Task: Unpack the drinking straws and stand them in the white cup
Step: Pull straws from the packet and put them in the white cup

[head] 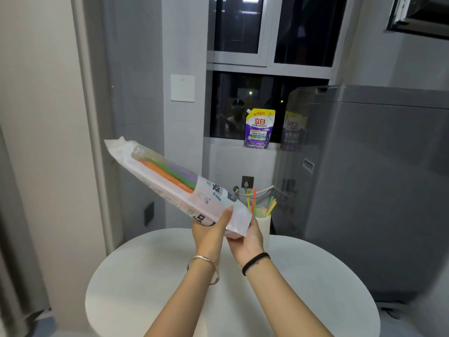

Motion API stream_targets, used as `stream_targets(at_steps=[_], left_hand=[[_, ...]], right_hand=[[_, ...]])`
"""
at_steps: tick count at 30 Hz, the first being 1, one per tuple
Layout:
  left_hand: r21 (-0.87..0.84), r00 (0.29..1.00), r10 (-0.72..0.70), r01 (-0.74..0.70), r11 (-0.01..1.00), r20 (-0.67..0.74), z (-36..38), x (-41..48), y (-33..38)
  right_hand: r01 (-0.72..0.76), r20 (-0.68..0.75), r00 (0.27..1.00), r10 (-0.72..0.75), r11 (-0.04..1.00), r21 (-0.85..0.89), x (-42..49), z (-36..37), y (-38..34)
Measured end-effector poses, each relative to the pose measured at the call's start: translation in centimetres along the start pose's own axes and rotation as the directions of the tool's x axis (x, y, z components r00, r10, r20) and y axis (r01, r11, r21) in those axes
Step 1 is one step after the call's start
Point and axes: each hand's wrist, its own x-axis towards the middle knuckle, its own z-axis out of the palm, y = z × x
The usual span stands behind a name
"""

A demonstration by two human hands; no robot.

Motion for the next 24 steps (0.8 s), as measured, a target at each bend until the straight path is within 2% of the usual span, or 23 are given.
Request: stream_targets(at_steps=[5,9,12,15,19,24], left_hand=[[-0.144,0.998,-0.058,0.055,0.988,-0.016,-0.1,-0.4,1.2],[-0.314,0.975,-0.219,0.198,0.928,-0.030,-0.4,-0.4,1.4],[-0.396,0.952,-0.304,0.267,0.878,-0.032,-0.6,-0.4,1.2],[-0.429,0.948,-0.315,0.268,0.863,-0.043,-0.5,-0.5,1.0],[-0.447,0.950,-0.308,0.254,0.858,-0.051,-0.2,-0.5,1.1],[-0.489,0.951,-0.310,0.261,0.832,-0.020,-0.1,-0.3,1.9]], right_hand=[[0.131,-0.065,0.987,-0.148,0.969,-0.209,-0.4,0.4,-0.5],[0.269,-0.005,0.952,-0.305,0.847,-0.459,-0.3,0.6,-1.0],[0.288,0.054,0.952,-0.300,0.826,-0.485,-0.5,1.0,-1.7],[0.297,0.119,0.954,-0.276,0.815,-0.497,-0.8,1.7,-2.5],[0.311,0.143,0.947,-0.287,0.718,-0.622,-0.9,2.5,-3.0],[0.400,0.229,0.905,-0.359,0.533,-0.745,-0.1,2.1,-3.9]])
